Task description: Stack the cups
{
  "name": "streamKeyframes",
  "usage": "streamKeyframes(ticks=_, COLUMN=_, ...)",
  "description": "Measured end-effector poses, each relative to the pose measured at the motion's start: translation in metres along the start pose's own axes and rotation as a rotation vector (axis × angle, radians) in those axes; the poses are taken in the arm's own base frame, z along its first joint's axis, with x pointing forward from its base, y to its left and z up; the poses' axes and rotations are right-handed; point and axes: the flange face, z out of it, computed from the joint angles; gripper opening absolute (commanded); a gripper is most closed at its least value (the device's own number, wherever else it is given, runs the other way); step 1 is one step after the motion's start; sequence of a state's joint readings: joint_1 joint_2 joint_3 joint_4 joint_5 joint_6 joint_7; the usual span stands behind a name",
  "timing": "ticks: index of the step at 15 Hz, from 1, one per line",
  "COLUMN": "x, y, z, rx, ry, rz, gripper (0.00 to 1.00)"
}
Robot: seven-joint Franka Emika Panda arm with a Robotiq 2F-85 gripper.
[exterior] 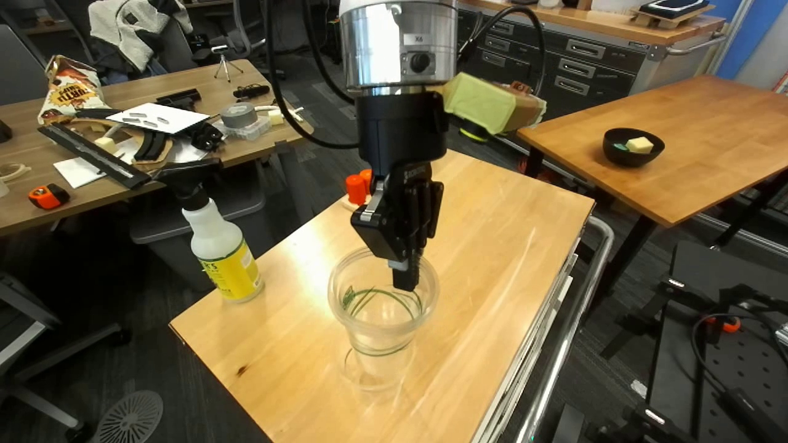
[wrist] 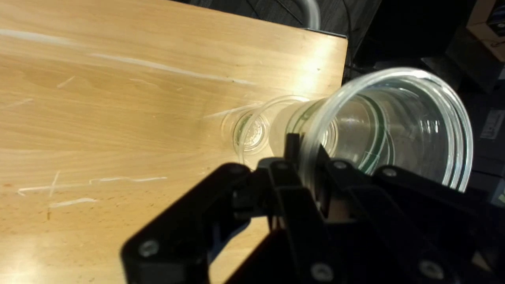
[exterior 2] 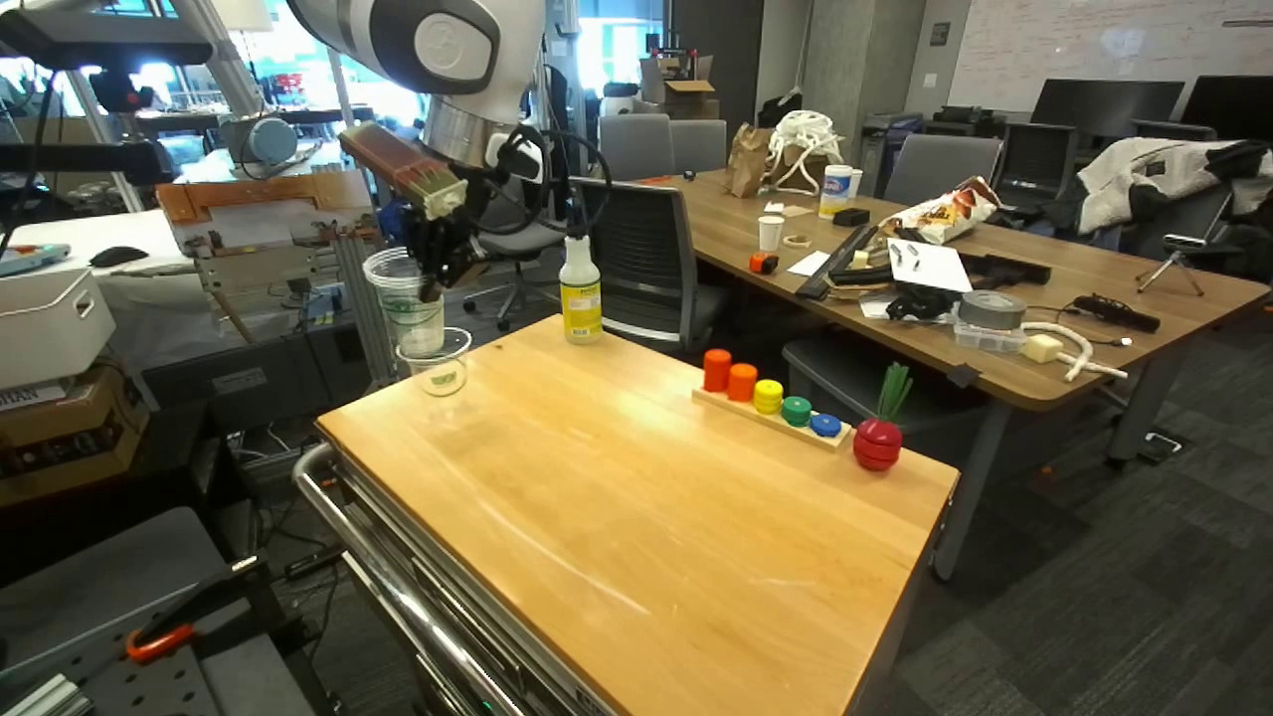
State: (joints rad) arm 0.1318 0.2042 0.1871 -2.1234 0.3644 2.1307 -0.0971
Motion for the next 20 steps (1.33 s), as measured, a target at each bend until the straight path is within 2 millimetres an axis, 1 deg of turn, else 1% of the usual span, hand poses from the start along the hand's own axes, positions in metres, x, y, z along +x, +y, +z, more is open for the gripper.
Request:
streamKeyframes(ticks=5, x=0.014, y=0.003, z=0.009, rx=0.006, ry=0.001, rz=0.001, gripper=0.02)
streamKeyframes(ticks=16, x=0.018, y=0.018, z=0.048, rx=0.004, ry=-0.055, rz=0.024, gripper=0.02)
streamKeyframes(ticks=17, x=0.019, y=0.019, z=0.05, rx=0.003, ry=-0.05, rz=0.024, gripper=0.32)
streamKeyframes(ticks=18, x=0.021, y=0.02, z=0.051, rx=0.0, ry=-0.043, rz=0.023, gripper=0.33)
streamKeyframes(ticks=20, x=0.022, y=0.019, z=0.052, rx=-0.013, ry=-0.038, rz=0.013, gripper=0.47)
